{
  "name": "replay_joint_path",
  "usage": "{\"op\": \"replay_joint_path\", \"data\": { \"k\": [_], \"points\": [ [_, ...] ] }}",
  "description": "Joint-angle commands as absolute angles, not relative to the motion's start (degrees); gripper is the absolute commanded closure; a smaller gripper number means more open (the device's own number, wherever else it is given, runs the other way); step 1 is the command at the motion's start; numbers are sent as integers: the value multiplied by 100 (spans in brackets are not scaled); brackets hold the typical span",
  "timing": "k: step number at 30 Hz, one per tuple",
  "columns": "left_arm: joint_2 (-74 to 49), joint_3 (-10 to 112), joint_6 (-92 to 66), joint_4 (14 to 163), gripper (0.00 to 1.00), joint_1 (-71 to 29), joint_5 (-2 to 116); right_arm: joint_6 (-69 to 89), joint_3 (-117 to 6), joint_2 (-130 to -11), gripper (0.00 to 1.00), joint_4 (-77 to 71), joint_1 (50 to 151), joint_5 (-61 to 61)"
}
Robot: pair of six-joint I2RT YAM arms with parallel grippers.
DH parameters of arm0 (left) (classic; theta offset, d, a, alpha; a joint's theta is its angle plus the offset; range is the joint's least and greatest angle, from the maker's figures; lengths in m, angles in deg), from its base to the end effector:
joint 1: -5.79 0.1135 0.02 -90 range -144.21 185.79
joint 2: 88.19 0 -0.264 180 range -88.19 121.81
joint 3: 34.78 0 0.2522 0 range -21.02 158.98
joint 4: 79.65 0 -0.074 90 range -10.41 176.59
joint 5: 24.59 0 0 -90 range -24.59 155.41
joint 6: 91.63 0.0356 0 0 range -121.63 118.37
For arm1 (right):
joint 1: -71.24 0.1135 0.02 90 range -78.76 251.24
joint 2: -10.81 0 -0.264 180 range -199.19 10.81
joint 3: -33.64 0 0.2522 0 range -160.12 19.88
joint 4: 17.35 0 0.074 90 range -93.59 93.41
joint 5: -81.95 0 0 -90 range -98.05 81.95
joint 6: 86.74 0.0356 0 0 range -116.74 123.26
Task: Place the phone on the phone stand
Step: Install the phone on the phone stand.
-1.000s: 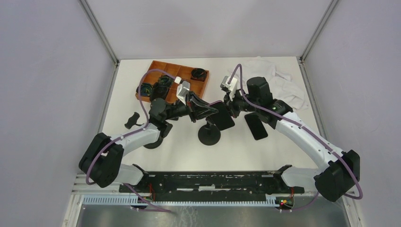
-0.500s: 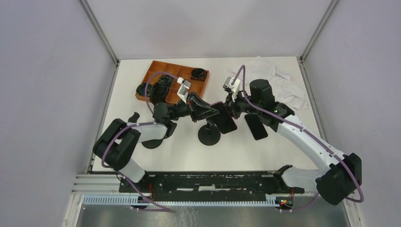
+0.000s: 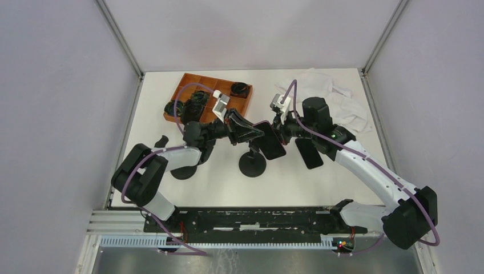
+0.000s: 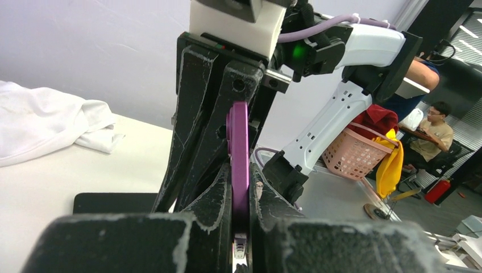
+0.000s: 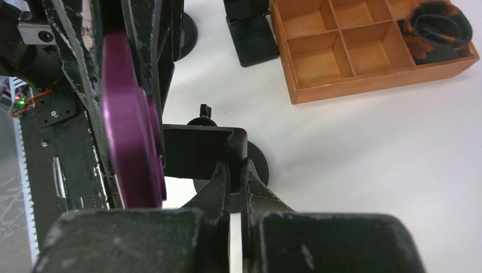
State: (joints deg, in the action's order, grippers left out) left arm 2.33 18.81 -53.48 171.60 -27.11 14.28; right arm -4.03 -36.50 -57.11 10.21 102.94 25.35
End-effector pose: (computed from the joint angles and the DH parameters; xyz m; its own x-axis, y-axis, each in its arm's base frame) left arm 0.2398 -0.1882 0.2803 -0.4002 -0.3289 -0.8554 0.9163 -0.1311 -0.3783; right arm 0.2165 0.1567 0.3235 -0.2518 -0.2800 -0.9264 -0.9012 0.4167 0.1190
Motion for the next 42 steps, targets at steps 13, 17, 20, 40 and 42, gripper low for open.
{"op": "replay_joint_path", "data": {
  "k": [13,17,20,40,42],
  "points": [
    [112,1918,-5164,18611,98,-2618,1777,-25,-3525,-5415,100,555,10256,3225],
    [263,1755,-5118,18614,98,-2472,1784,-35,-3502,-5395,100,539,10246,3212],
    [358,1731,-5120,18615,98,-2453,1755,-44,-3493,-5374,100,546,10253,3197],
    [-3,1203,-5332,18418,98,-1992,2010,-824,-3836,-5283,100,1079,10334,1983],
    [-74,1224,-5297,18103,98,-1987,2006,-922,-3887,-5306,100,1133,10420,1782]
  ]
}}
